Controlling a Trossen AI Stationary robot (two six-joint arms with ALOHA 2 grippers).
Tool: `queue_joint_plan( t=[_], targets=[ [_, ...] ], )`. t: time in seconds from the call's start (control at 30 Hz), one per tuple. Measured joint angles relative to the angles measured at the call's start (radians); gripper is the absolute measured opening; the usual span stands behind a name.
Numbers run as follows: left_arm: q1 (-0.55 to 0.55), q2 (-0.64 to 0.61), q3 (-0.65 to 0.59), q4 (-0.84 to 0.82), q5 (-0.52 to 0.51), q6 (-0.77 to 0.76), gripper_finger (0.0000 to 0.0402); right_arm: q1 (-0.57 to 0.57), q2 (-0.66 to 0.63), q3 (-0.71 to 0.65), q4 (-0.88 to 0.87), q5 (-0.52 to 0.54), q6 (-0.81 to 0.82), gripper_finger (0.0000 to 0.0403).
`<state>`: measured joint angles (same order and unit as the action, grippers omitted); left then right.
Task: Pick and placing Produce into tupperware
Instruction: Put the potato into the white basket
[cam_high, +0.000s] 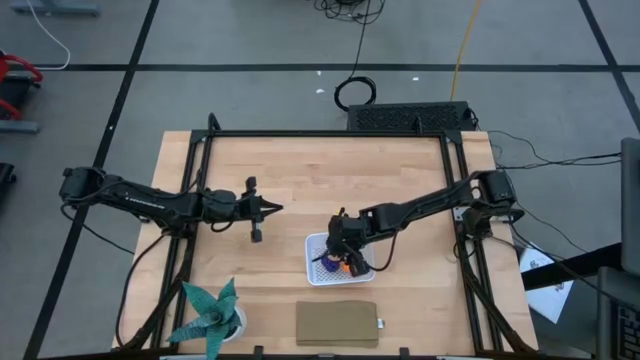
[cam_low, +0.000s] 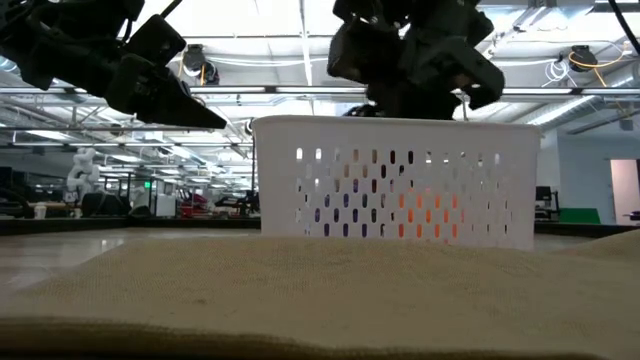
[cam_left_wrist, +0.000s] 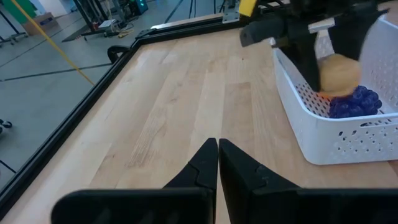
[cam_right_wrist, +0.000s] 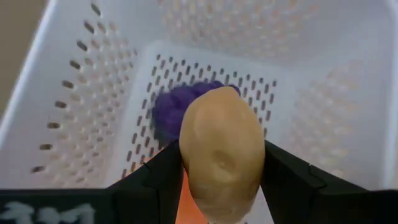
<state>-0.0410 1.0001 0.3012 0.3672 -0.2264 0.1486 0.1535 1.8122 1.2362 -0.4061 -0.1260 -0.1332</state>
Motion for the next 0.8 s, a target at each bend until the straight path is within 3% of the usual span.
queue_joint_plan(
  t=[0.8],
  targets=[
    [0.000,0.000,0.000,-0.007,0.000,-0.003,0.0019,0.017,0.028,-0.002,0.006,-0.004,-0.033,0.0196]
  ],
)
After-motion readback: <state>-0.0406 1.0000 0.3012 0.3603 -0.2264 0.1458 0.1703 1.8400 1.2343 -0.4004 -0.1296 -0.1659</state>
